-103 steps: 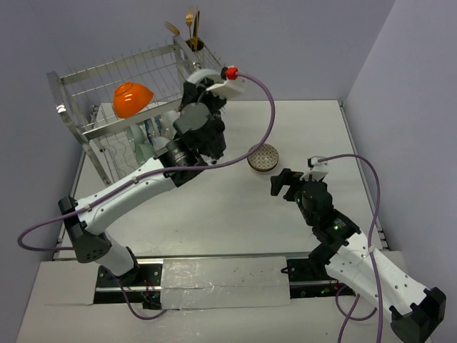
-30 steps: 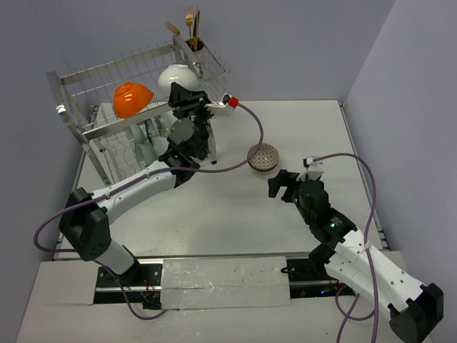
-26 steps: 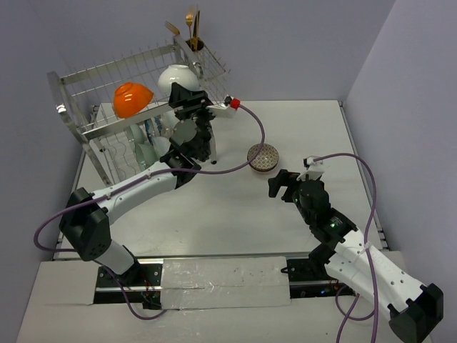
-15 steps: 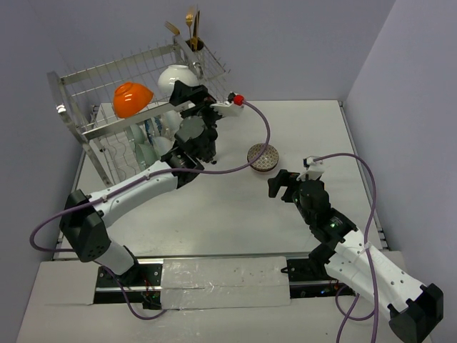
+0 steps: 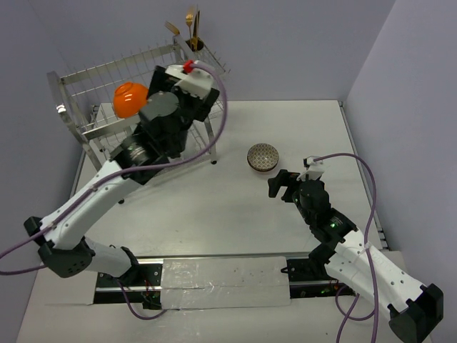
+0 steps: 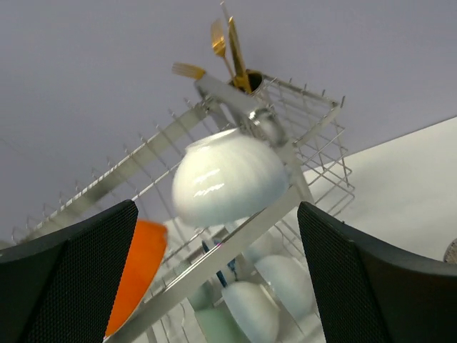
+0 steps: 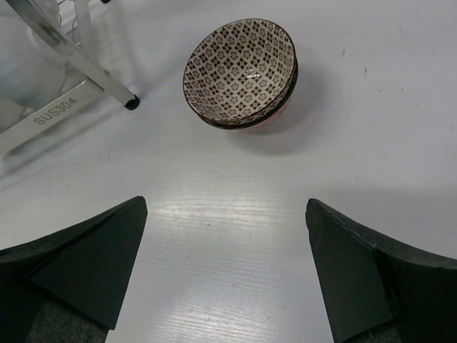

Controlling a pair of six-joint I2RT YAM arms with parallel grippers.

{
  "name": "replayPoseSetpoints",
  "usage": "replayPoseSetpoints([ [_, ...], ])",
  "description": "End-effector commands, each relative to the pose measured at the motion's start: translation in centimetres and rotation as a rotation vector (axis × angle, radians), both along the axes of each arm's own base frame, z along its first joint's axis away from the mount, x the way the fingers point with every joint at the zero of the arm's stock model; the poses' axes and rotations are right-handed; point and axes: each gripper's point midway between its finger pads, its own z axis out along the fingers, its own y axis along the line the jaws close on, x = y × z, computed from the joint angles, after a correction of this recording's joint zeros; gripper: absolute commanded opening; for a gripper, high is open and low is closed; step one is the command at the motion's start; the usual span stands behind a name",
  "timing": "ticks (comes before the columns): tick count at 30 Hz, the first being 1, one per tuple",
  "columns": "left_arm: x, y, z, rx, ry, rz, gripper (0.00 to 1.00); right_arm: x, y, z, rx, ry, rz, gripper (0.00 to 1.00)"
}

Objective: Load the bowls into the dish rack
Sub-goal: Pick up the bowl from the bowl.

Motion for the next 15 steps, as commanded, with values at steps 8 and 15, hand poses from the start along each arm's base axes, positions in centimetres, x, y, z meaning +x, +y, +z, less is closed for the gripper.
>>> replayPoseSetpoints([
  [8,-3.4,13.0,0.1,-0.173,0.146,0.183,0.99,0.4,0.2,0.9,0.032,-0.034,-0.006,1.0],
  [15,-2.8,15.3,-1.9,-0.214,0.201,0.23,0.99,0.4,0.3,0.9,0.032,-0.034,0.002,1.0],
])
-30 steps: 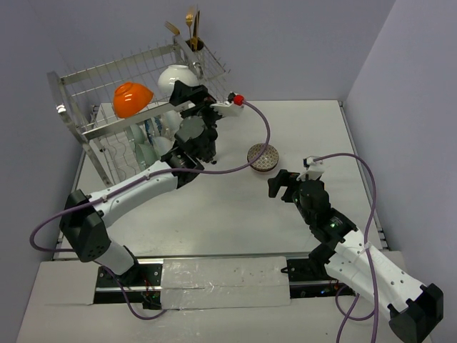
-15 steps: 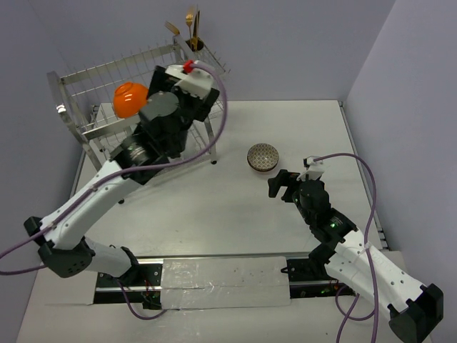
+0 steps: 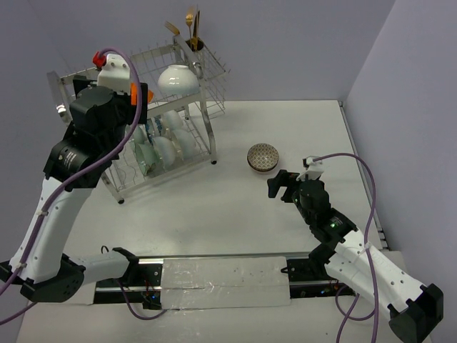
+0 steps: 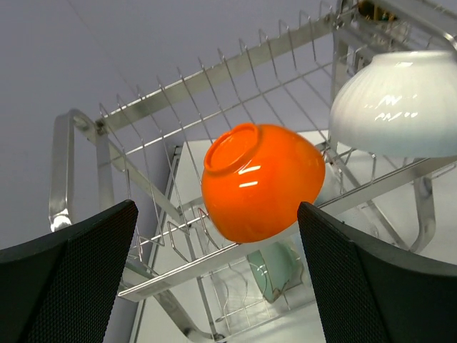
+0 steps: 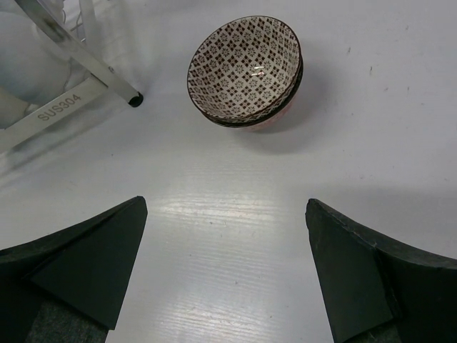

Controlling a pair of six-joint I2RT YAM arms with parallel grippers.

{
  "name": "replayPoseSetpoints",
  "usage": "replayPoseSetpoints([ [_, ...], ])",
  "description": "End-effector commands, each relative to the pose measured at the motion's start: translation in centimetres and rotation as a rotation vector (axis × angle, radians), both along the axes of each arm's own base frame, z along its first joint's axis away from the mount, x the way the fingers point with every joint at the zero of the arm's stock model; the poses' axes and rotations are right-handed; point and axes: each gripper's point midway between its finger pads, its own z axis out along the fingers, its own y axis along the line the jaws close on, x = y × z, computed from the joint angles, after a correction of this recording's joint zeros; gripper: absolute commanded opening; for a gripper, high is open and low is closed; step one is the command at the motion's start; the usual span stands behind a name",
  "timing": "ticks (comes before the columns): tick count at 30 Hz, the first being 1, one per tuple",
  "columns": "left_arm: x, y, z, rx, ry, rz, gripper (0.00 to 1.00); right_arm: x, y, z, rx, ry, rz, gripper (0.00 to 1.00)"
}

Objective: Load the bowls into the dish rack
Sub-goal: Pick up the bowl from the bowl.

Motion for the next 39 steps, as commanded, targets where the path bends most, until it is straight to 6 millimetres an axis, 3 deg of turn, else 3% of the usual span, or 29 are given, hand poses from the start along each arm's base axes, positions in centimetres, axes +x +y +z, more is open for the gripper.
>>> replayPoseSetpoints([
  [1,0.5,-0.1,-2.0,-0.023,0.065,-0.014,0.99,0.4,0.1,0.8,0.029,-0.034,-0.005,1.0],
  [8,1.6,0.9,-2.1,0.021,0.074,0.033,0.99,0.3,0.3,0.8,0.03,-0.035,0.009,1.0],
  [13,2.7,-0.1,-3.3,0.049,0.125,0.003,0.99,0.4,0.4,0.8,0.028,-0.034,0.013,1.0],
  [24,2.2,-0.7,-3.8,0.066,0.167,-0.048,0.99,0.4,0.7,0.7,0.028,-0.029,0.026,1.0],
  [28,1.7,-0.7,-1.4,-0.025,0.068,-0.053,0.99,0.6,0.3,0.6,0.013,-0.021,0.002,1.0],
  [33,-0.5,-1.7,2.2,-0.246,-0.068,-0.127,0.99,1.3,-1.2,0.2,-0.023,0.038,-0.084,0.99],
  [35,-0.7,-2.6,2.1,-0.331,-0.081,-0.166,0.99,1.8,-1.6,0.2,-0.02,0.075,-0.114,0.97],
  [39,-1.8,-2.5,1.3,-0.436,-0.079,-0.158,0.99,3.4,-1.9,0.8,-0.011,0.145,-0.154,0.94],
])
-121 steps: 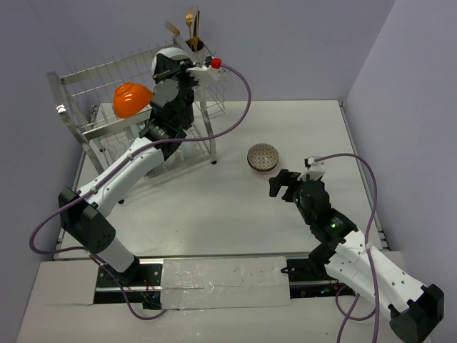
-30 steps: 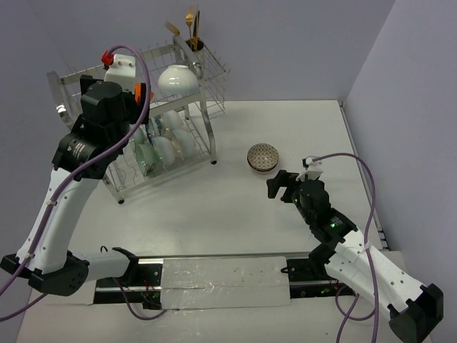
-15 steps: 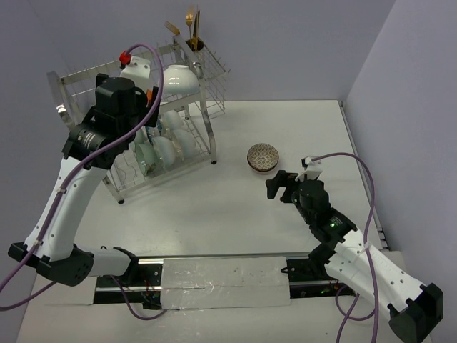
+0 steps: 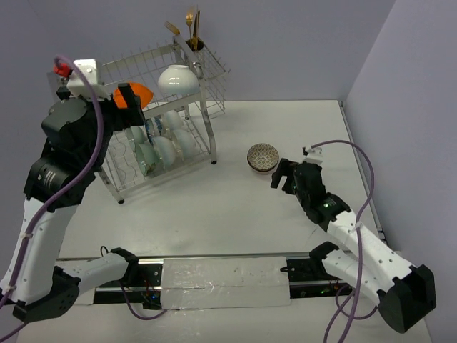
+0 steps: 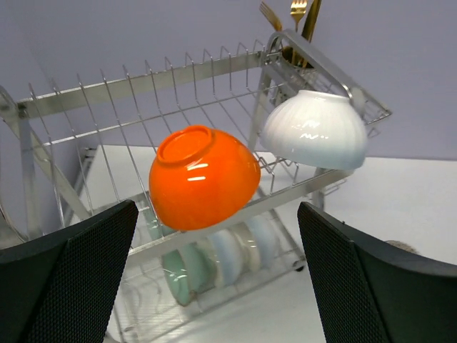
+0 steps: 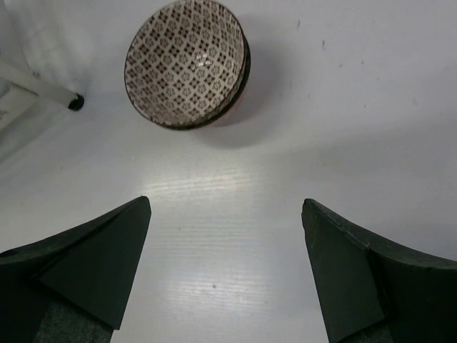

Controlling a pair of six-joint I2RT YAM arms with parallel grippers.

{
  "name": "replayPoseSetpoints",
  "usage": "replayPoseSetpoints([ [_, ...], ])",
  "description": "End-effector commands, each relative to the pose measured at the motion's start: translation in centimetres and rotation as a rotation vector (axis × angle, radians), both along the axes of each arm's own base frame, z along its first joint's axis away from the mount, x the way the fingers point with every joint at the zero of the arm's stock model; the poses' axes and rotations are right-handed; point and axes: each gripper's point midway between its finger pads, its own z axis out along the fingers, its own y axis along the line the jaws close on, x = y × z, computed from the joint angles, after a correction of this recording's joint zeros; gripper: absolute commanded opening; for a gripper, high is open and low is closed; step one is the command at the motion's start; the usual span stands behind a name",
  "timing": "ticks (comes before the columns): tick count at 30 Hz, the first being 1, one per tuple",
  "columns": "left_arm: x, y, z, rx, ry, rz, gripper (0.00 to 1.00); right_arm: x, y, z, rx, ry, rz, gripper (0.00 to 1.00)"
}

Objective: Load the bowls into the dish rack
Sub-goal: Pick up the bowl from the bowl.

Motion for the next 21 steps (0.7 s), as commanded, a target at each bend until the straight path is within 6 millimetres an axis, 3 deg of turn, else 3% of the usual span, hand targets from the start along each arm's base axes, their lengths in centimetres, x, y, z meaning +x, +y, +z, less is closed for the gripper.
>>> replayPoseSetpoints([
  [1,-0.2,-1.1,-0.4,-0.151,-0.012,-0.029,0.99,2.0,-0.1,2.8,0.037,-0.001,-0.061,0.93],
  [3,-1.0,-0.5,-0.5,-0.166,-0.027,-0.018,0.99,3.5,-0.5,2.9,0.014,0.044,-0.1,0.91],
  [4,-1.0,-0.5,-1.6,-0.156,-0.011,-0.016,0.99,4.0,-0.8,2.7,0.005,0.063,-0.118,0.9],
  [6,-1.9,0.1,-1.4,-0.174,-0.044,-0.013,0.99,5.7,-1.1,2.0,-0.009,0.132,-0.14,0.86],
  [10,-2.3,0.5,-4.1,-0.164,-0.031,0.001,0.99,8.6,-0.8,0.4,-0.018,0.234,-0.149,0.79],
  [16,-2.5,0.7,-7.2,-0.128,-0.005,-0.003,0.99,11.0,0.3,-1.5,-0.035,0.321,-0.127,0.62],
  [21,-2.7,0.4,-8.6,-0.113,0.015,-0.024,0.99,11.8,0.8,-3.0,-0.047,0.365,-0.117,0.49],
])
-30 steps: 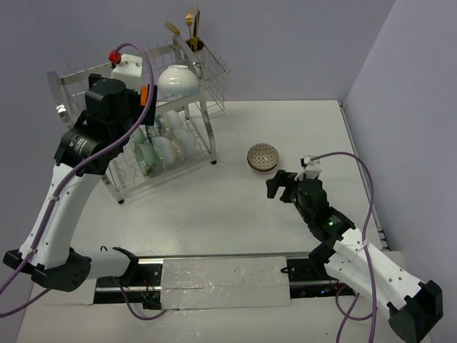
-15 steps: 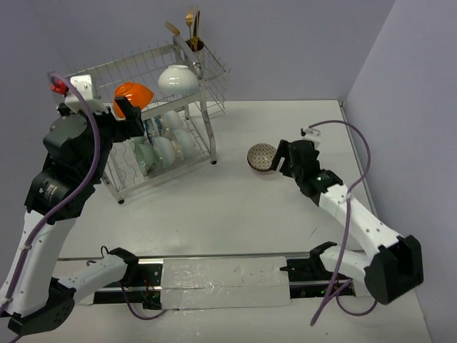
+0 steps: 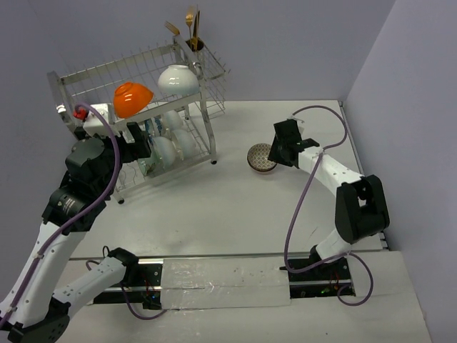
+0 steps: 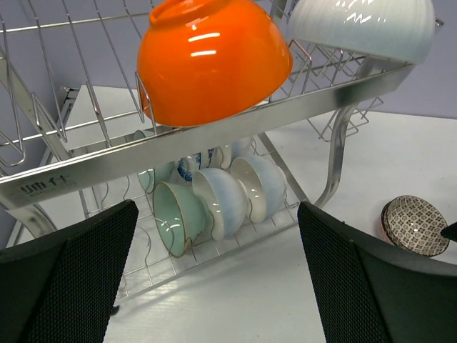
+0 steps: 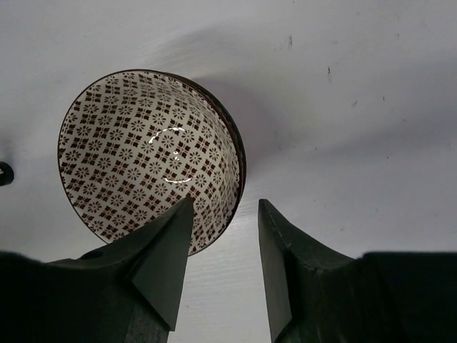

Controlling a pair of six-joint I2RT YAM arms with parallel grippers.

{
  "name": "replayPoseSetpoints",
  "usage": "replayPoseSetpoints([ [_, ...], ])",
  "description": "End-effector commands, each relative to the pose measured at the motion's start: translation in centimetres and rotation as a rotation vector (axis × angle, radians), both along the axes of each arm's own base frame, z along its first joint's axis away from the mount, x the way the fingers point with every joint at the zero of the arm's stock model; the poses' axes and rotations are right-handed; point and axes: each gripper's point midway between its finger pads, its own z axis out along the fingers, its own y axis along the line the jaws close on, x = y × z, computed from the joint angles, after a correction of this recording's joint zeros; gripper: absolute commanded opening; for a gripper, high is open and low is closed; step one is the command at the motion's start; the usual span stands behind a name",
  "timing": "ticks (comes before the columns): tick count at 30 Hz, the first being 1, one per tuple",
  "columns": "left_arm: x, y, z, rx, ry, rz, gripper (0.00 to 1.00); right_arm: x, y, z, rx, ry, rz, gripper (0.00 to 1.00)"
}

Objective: Load the bowls into the dish rack
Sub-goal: Pick up the bowl from the bowl.

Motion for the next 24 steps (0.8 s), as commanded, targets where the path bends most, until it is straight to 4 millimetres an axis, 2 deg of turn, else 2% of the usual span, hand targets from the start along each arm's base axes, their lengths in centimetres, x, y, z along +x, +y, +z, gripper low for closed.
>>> replayPoseSetpoints([
  [1,-0.2,-0.4,1.3,-0.033,-0.06,-0.028,0.99,1.0,0.2,0.5,0.001,0.004,-0.003,0.49],
  [7,0.0,-0.4,0.3,-0.015,-0.047,-0.033,0.99,1.0,-0.3,-0.9,-0.034,0.037,-0.017,0.43],
  [13,0.3,-1.2,-0.7,-0.009,-0.015,-0.061,0.99,1.3,-0.4,-1.5,-0.05,0.048,-0.018,0.33],
  [24,0.4,-1.7,-1.0,-0.013,-0.002,-0.086,0.99,1.4,-0.6,-1.2,-0.067,0.041,-0.023,0.07],
])
